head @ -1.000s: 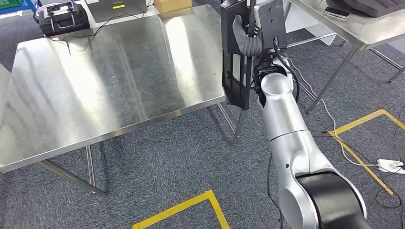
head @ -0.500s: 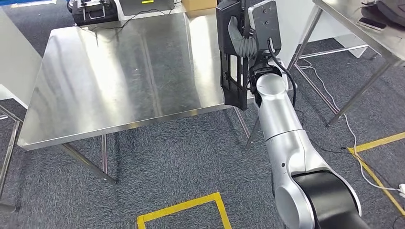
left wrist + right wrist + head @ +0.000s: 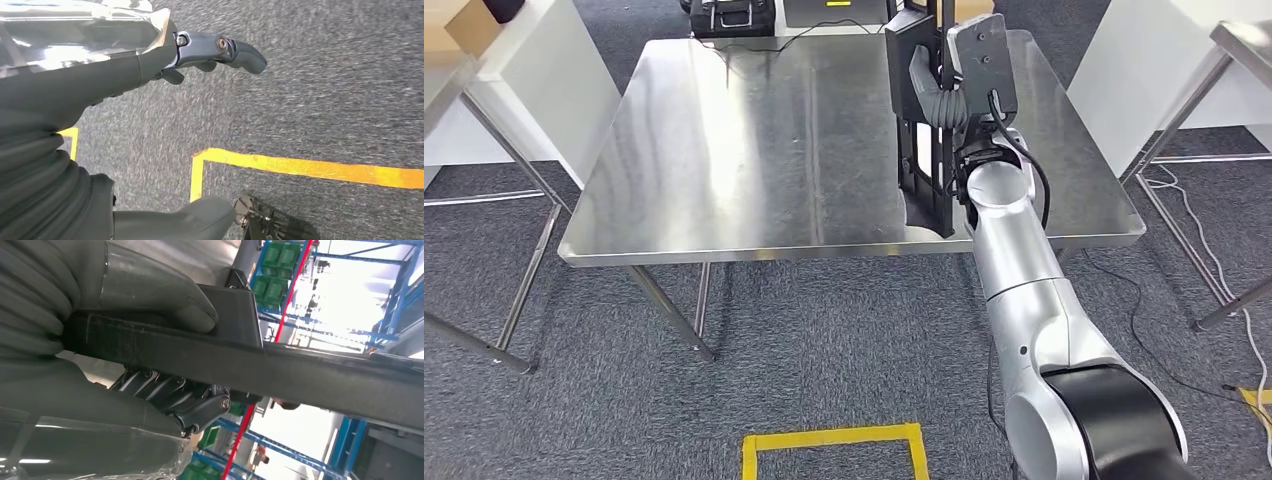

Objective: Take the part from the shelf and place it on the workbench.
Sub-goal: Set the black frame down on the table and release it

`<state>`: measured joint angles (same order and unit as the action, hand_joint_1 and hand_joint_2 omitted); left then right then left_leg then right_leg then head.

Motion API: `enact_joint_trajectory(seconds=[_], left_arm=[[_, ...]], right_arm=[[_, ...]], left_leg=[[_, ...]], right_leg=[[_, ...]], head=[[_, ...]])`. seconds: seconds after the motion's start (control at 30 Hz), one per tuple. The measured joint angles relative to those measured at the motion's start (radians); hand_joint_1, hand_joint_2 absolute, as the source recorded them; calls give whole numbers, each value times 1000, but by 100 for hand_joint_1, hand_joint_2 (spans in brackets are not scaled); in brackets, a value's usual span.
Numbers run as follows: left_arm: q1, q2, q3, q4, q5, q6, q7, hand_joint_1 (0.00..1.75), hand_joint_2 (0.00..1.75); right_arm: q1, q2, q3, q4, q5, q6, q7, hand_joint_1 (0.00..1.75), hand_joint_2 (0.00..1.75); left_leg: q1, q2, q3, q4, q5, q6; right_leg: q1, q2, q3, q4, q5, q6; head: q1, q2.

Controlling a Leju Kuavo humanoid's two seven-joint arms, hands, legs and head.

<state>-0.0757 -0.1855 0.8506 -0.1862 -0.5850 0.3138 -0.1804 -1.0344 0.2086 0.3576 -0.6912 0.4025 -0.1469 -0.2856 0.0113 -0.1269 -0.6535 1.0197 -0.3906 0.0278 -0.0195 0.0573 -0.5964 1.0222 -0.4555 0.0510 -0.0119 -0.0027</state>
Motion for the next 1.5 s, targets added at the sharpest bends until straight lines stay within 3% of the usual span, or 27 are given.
enact_joint_trajectory(seconds=[0.07,0.1,0.13,0.2,0.27,0.3,0.33,0.4,0.47,0.5,0.6,0.67,0.77,1.03,1.17,1.23,1.3,1.37,1.4,1.47,1.5], left_arm=[[3,2,2,0,-1,0,0,0,175],[5,2,3,0,-1,0,0,0,175],[6,2,4,0,-1,0,0,0,175],[5,3,5,0,-1,0,0,0,175],[4,4,5,0,-1,0,0,0,175],[4,4,5,0,-1,0,0,0,175],[4,5,6,0,-1,0,0,0,175],[3,6,8,0,-1,0,0,0,175],[2,7,10,0,-1,0,0,0,175],[1,7,10,0,-1,0,0,0,175],[1,7,12,0,-7,0,0,0,175],[-1,8,12,0,-12,-4,0,0,175],[-1,12,12,0,-18,-20,-1,0,175],[0,18,12,0,-25,-32,-6,0,175],[0,23,12,0,-26,-51,-8,0,175],[-1,23,12,0,-29,-58,-2,0,175],[-2,23,12,0,-30,-64,4,0,175],[-3,22,12,0,-30,-70,8,0,175],[-2,21,12,0,-30,-72,10,0,175],[-1,20,12,0,-30,-73,10,0,175],[-1,22,12,0,-29,-73,10,0,175]], right_arm=[[3,1,-7,0,0,0,-1,175,175],[3,2,-10,0,1,0,-1,175,175],[3,3,-13,0,1,-1,-2,175,175],[4,3,-18,0,1,-9,-6,175,175],[12,0,-25,0,0,-21,-16,175,175],[19,0,-29,-1,-1,-26,-22,175,175],[25,0,-34,-2,-3,-29,-27,175,175],[32,0,-41,-7,-4,-31,-33,175,175],[32,-1,-44,-12,-4,-31,-35,175,175],[33,-2,-45,-14,-1,-31,-36,175,175],[36,-2,-48,-15,12,-31,-36,175,175],[36,-4,-49,-15,28,-35,-33,175,175],[36,-8,-49,-10,61,-48,-25,175,175],[36,-10,-44,2,112,-82,-7,175,175],[39,-13,-22,10,207,-138,15,175,175],[43,-18,-12,19,232,-149,21,175,175],[54,-26,-6,36,244,-154,22,175,175],[72,-34,-5,56,248,-158,18,175,175],[80,-38,-5,65,249,-161,15,175,175],[87,-44,-5,79,251,-166,7,175,175],[88,-46,-5,86,252,-168,3,175,175]], left_leg=[[5,-13,-6,-2,3,-12],[4,-1,-10,4,-2,-18],[4,24,-21,26,-17,-23],[2,91,-68,130,-75,-32],[5,120,-125,252,-125,-37],[7,123,-134,275,-127,-38],[8,124,-123,257,-112,-38],[8,131,-53,131,-56,-32],[4,139,6,26,-28,-24],[1,140,15,8,-28,-20],[-3,132,18,1,-26,-6],[-6,127,21,-3,-22,-1],[-12,119,19,0,-22,-1],[-17,118,17,2,-23,4],[-9,117,27,-19,-20,25],[1,118,44,-40,-10,32],[2,116,49,-44,-10,32],[5,109,50,-42,-12,27],[9,104,50,-41,-15,23],[17,98,50,-30,-24,6],[18,95,47,-21,-31,-6]], right_leg=[[1,-21,4,-3,5,-15],[-2,-31,7,-5,7,-24],[-5,-39,9,-8,9,-33],[-4,-53,11,-11,9,-45],[1,-67,11,-10,8,-49],[2,-74,11,-10,7,-50],[3,-79,11,-10,7,-50],[4,-85,12,-10,6,-49],[11,-89,9,-9,4,-45],[14,-90,9,-9,3,-41],[17,-92,7,-8,1,-27],[19,-87,10,-12,-1,-26],[18,-87,17,-19,1,-29],[14,-88,19,-24,6,-21],[5,-88,20,-29,6,-5],[7,-77,-10,33,-23,-10],[3,-66,-76,165,-73,-16],[-4,-63,-126,249,-92,-10],[-8,-63,-124,235,-79,0],[-21,-64,-71,109,-23,25],[-23,-62,-42,49,0,32]], head=[[0,0],[-2,0],[-5,0],[-13,0],[-15,0],[-15,0],[-15,0],[-15,0],[-14,0],[-13,0],[-12,0],[-10,0],[-7,0],[-6,0],[-8,0],[-6,0],[-5,0],[-4,0],[-3,0],[-2,0],[0,0]])
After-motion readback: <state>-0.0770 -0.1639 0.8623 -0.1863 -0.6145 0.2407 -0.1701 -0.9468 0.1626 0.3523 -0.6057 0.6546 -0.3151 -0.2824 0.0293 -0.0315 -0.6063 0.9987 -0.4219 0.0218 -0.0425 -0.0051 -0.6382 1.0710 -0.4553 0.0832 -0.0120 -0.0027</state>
